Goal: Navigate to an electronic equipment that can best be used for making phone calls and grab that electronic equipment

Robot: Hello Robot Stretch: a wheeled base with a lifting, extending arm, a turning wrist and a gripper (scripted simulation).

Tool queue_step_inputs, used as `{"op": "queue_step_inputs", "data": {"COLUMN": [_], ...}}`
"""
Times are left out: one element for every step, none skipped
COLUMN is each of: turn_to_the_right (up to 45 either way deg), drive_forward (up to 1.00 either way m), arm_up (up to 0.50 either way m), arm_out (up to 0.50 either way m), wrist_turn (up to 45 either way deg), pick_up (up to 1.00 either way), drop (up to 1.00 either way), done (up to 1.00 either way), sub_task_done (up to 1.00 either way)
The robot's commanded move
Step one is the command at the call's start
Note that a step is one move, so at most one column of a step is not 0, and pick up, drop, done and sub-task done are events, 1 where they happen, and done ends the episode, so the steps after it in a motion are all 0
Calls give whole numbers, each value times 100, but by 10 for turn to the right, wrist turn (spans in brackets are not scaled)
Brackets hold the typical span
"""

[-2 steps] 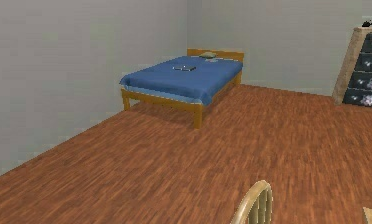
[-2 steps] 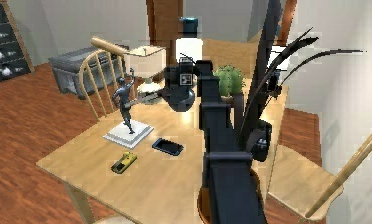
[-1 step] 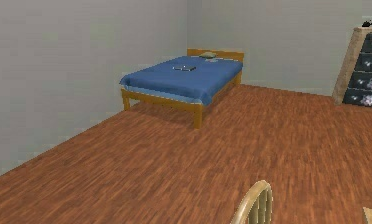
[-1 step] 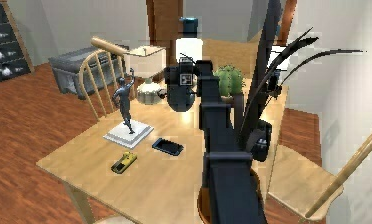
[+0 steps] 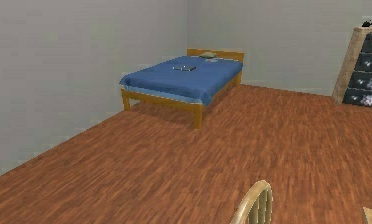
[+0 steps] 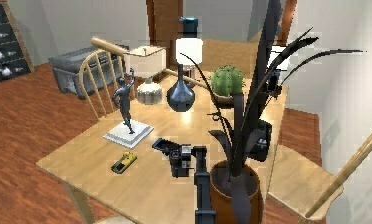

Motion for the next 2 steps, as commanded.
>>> {"op": "queue_step_inputs", "data": {"turn_to_the_right": [0,0], "drive_forward": [0,0], "arm_up": [0,10], "arm_out": [0,0], "wrist_turn": [0,0], "pick_up": [100,0], "drop": [0,0], "done": [0,0], "sub_task_done": [0,0]}}
